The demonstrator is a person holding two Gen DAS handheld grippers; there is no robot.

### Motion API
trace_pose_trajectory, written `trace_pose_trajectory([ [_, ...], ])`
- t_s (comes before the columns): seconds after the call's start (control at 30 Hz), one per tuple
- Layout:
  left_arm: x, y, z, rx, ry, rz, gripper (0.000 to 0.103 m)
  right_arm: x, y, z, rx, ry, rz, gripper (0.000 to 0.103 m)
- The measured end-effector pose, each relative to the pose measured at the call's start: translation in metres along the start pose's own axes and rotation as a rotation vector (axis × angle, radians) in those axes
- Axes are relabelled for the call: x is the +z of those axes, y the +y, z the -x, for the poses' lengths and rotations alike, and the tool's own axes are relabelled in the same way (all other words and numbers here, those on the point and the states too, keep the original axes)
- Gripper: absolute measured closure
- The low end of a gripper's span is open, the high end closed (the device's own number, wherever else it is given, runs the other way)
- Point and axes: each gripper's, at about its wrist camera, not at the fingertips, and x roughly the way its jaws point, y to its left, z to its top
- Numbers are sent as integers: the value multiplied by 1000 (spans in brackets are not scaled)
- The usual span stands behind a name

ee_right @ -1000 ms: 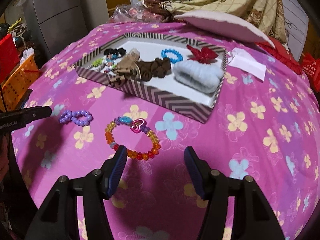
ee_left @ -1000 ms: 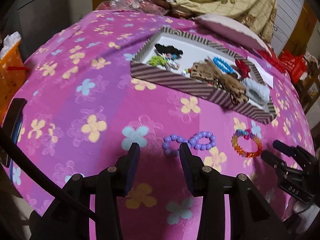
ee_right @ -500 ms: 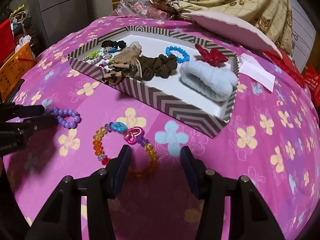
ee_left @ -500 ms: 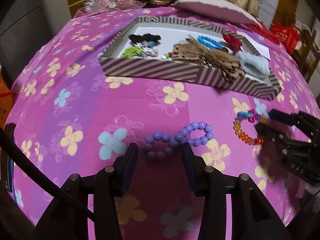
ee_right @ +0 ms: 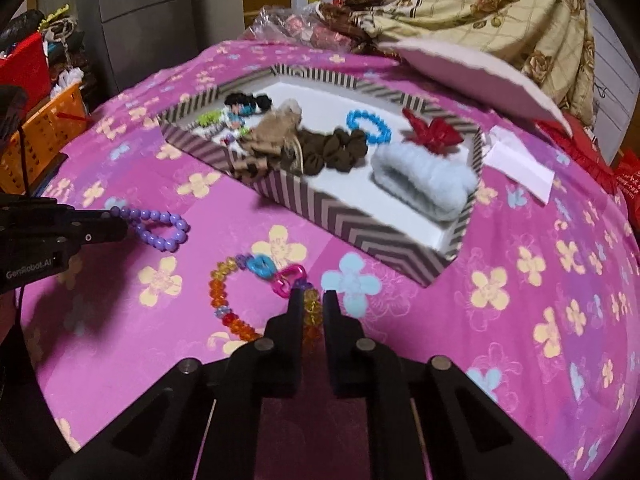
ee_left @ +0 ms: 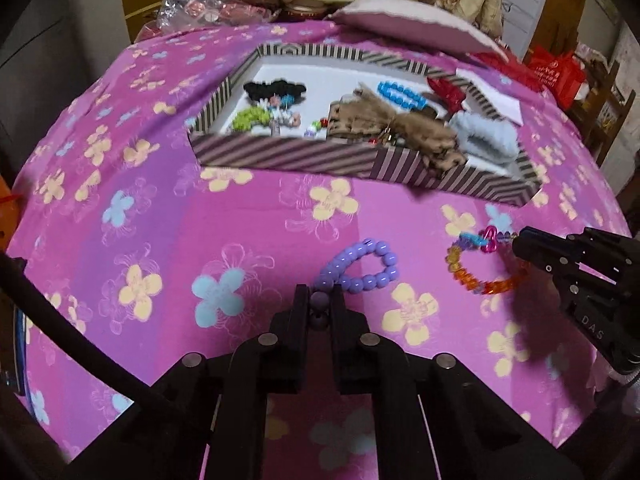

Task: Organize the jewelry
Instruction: 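Grasp the purple bead bracelet with the left tool while the right grasps the rainbow heart bracelet, then carry both bracelets into the tray and open both tools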

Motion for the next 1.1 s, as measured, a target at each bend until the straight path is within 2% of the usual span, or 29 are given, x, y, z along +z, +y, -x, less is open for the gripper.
trace_pose_trajectory([
  [0.2,13,1,21,-32,-29,16,96,17,3,30,1,-45,31,93],
  [0.6,57,1,54,56,-121,-6,95,65,-13,64,-30,-111,54,93],
  [1.1,105,-7,39,141,-142,-46,95,118,-15,43,-44,-101,101,94],
])
